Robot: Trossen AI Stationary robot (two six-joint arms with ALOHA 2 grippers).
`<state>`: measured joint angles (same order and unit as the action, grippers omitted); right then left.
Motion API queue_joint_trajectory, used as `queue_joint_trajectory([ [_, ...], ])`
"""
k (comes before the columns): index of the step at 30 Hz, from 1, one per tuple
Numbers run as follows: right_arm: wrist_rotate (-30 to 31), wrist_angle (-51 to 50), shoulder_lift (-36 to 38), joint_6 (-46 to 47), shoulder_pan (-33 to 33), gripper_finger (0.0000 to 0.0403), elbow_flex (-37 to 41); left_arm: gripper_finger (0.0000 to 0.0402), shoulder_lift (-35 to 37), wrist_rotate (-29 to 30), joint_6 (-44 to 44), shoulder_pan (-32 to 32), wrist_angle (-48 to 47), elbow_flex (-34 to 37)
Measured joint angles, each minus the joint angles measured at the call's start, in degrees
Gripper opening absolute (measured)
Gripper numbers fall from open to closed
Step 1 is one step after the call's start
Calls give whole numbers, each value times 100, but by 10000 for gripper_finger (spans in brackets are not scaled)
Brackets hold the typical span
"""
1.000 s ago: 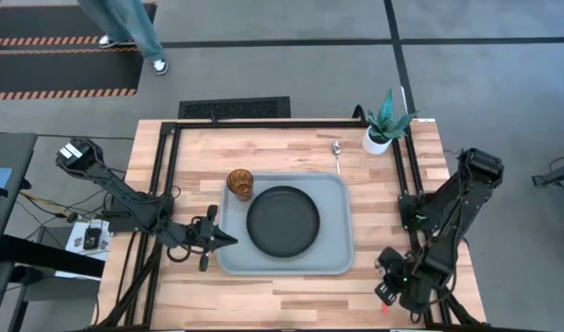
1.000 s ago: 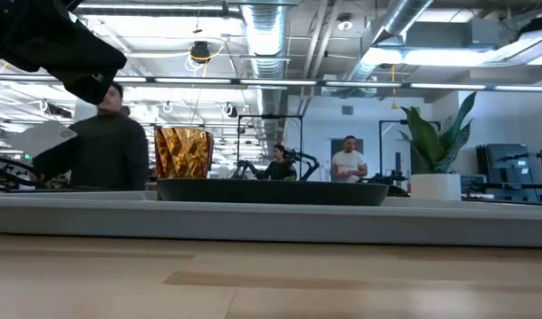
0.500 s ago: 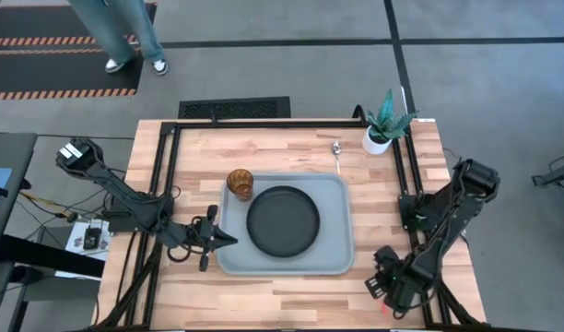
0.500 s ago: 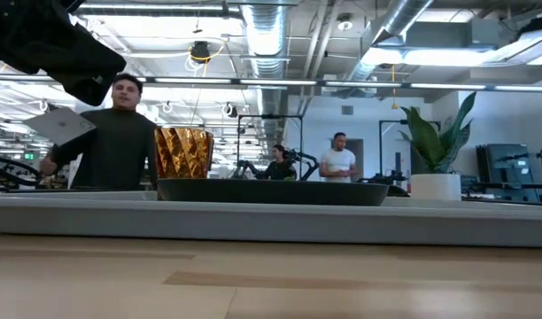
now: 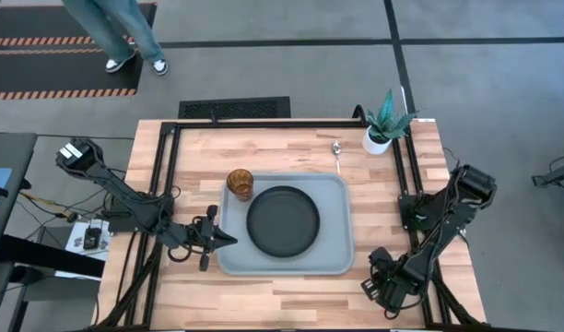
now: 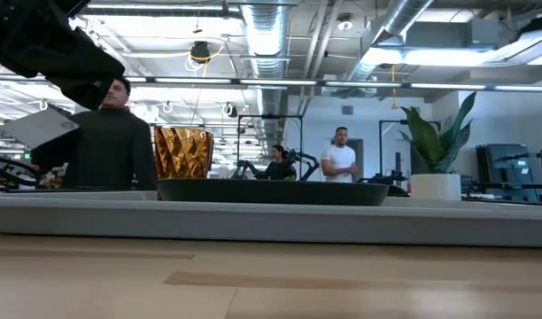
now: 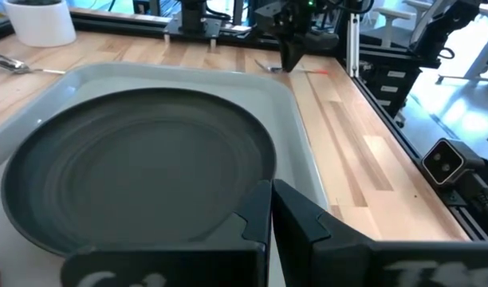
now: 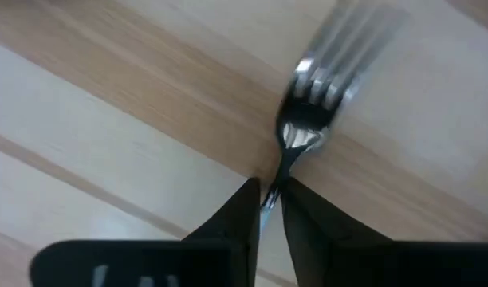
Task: Pick and place plate/cup/fork/spoon on tray
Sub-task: Put the orange fork on the gray serving tray to the right of the black plate
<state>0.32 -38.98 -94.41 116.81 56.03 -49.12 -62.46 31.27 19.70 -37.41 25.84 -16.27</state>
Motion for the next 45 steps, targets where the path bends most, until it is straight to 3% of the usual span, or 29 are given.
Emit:
queue_joint_trajectory([
  [8,93,-13,296,-427,-111,9,2,0,0,0,2,0,10,0],
  [19,138,-665,1481,-927,-727,6,2,0,0,68,2,0,17,1],
  [25,215,-730,2082,-1757,-1784,14,2,0,0,111,-3,0,36,1],
  [30,428,-707,2153,-2665,-2898,11,2,0,-2,138,-33,0,51,1],
  [38,415,-13,1769,-3878,-4501,16,2,0,-2,244,38,0,62,0],
  [45,229,91,1178,-3881,-5223,17,4,0,-2,219,98,0,46,0],
])
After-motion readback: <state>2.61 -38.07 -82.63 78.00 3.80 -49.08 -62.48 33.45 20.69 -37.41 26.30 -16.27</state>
